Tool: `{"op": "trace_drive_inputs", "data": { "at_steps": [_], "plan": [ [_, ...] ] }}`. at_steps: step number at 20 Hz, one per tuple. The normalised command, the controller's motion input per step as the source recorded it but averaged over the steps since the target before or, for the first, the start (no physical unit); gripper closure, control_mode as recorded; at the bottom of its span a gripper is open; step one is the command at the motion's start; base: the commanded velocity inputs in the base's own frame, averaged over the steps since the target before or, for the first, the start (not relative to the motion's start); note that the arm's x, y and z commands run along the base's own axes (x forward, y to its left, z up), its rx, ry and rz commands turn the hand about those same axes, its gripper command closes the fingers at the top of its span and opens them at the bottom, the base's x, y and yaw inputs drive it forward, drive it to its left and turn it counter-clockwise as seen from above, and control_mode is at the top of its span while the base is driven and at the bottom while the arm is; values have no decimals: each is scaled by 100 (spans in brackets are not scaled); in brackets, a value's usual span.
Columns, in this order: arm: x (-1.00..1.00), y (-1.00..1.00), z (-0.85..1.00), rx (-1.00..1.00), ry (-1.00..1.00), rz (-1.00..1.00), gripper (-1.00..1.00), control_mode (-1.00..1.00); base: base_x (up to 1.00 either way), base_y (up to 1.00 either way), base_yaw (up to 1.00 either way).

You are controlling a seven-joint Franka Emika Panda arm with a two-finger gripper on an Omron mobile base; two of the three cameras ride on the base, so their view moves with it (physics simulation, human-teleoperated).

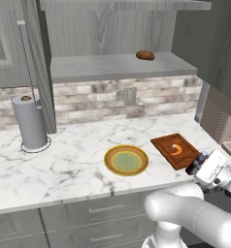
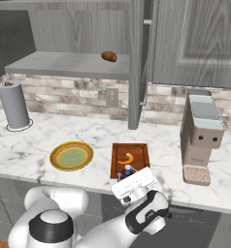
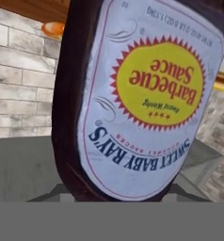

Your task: Pick the shrimp from the plate and place it on the cutting board. Then pick the condiment bottle from the cabinet and place it next to the cutting board.

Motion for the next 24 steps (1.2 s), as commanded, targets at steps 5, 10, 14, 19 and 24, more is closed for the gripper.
{"op": "trace_drive_inputs", "data": {
  "at_steps": [5, 10, 14, 19, 24],
  "plan": [
    [3, 0, -34, 0, 0, 0, -100, -100, 0, 0, 0],
    [3, 0, -32, 0, 0, 0, -100, -100, 0, 0, 0],
    [3, 0, -31, 0, 0, 0, -100, -100, 0, 0, 0],
    [2, 0, -29, 0, 0, 0, -100, -100, 0, 0, 0],
    [1, 0, -26, 0, 0, 0, -100, -100, 0, 0, 0]
  ]
}}
